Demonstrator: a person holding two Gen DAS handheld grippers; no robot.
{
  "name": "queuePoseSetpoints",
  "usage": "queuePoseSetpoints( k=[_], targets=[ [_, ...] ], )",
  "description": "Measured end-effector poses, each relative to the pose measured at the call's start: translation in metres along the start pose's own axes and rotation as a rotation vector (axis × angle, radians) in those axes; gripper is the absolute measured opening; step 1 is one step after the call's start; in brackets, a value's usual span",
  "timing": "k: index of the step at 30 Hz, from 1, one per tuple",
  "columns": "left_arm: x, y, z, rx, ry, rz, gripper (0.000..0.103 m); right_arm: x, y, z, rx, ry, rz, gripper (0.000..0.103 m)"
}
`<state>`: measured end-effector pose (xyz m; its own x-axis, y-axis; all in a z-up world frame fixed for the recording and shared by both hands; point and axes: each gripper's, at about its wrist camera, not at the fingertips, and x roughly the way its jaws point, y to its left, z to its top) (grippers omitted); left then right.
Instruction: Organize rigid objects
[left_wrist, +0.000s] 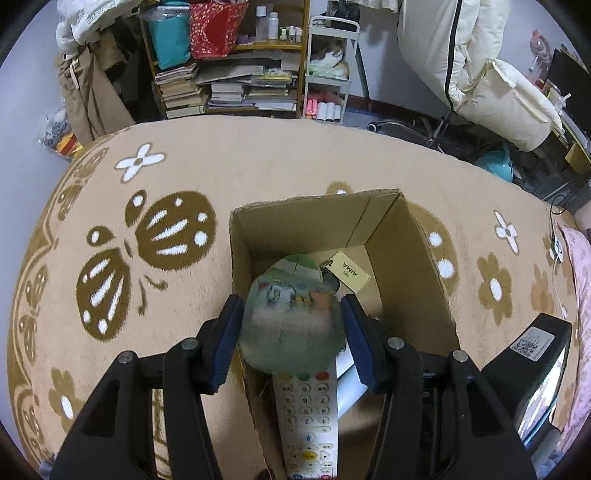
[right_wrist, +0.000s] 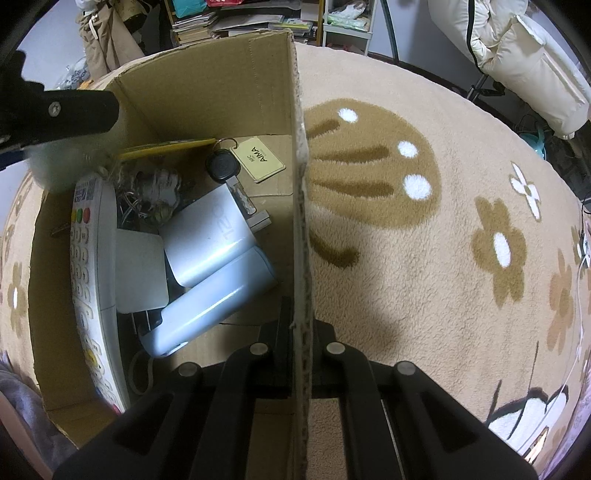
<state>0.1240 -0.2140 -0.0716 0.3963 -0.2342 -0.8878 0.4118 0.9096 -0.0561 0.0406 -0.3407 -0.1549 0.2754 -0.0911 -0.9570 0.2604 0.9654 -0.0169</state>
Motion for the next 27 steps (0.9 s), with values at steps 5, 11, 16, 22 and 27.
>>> queuePoseSetpoints(
  k=[5, 11, 16, 22, 27],
  targets=[
    [-0.005, 0.0, -0.001, 0.02, -0.008, 0.015, 0.059, 0.0, 0.001, 0.001, 0.004, -0.003, 0.004, 0.005],
    [-0.018, 0.006, -0.002, 0.025, -0.037, 0.051, 0.074, -0.001, -0.001, 0.0, 0.007, -0.006, 0.008, 0.005],
    [-0.029, 0.016, -0.005, 0.012, -0.055, 0.087, 0.086, -0.001, 0.0, -0.001, 0.013, -0.007, 0.012, 0.005],
    [-0.045, 0.033, -0.017, -0.008, -0.08, 0.117, 0.094, -0.007, -0.005, -0.001, 0.037, -0.031, 0.033, 0.005],
    [-0.064, 0.046, -0.033, -0.013, -0.115, 0.14, 0.097, -0.028, -0.009, -0.005, 0.053, -0.099, 0.048, 0.015]
  ],
)
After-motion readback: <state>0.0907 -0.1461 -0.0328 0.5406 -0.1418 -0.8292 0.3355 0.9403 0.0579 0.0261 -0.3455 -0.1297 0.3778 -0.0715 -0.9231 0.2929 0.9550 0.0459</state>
